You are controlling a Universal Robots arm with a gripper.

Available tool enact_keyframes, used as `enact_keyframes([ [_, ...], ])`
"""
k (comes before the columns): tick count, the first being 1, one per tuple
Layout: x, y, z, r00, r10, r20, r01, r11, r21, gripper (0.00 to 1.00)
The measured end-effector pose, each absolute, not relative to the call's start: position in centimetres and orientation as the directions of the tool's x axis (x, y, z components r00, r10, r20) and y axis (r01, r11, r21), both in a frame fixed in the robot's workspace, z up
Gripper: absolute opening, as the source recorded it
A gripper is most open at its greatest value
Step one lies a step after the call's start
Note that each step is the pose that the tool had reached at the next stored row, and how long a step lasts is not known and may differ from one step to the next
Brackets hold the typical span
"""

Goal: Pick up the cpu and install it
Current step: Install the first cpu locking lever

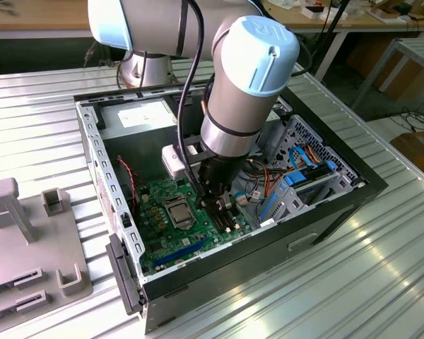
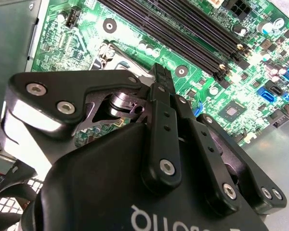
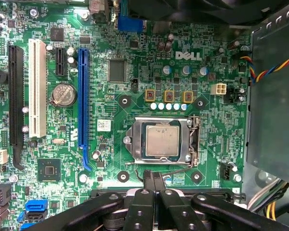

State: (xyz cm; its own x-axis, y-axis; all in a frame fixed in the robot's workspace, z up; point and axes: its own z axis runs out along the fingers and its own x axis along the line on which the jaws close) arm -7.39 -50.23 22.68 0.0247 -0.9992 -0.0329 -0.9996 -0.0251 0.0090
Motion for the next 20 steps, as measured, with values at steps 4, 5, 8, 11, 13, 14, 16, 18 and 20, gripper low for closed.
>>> enact_keyframes([
  [4,-7.4,-50.2,22.5,0.023,-0.999,-0.031,-1.0,-0.024,0.009,0.11],
  [5,-7.4,-50.2,22.4,0.023,-0.999,-0.03,-1.0,-0.023,0.009,0.11],
  [8,-7.4,-50.2,21.9,0.023,-0.999,-0.029,-1.0,-0.023,0.009,0.11],
  [11,-7.4,-50.2,21.6,0.023,-0.999,-0.028,-1.0,-0.023,0.009,0.11],
  [13,-7.4,-50.2,21.4,0.023,-0.999,-0.027,-1.0,-0.023,0.009,0.11],
  [14,-7.4,-50.2,21.3,0.023,-0.999,-0.026,-1.0,-0.023,0.009,0.11],
  [16,-7.4,-50.2,21.1,0.023,-0.999,-0.025,-1.0,-0.023,0.009,0.11],
  [18,-7.4,-50.2,20.9,0.023,-0.999,-0.025,-1.0,-0.023,0.009,0.11],
  [20,-7.4,-50.3,20.7,0.023,-0.999,-0.025,-1.0,-0.023,0.009,0.11],
])
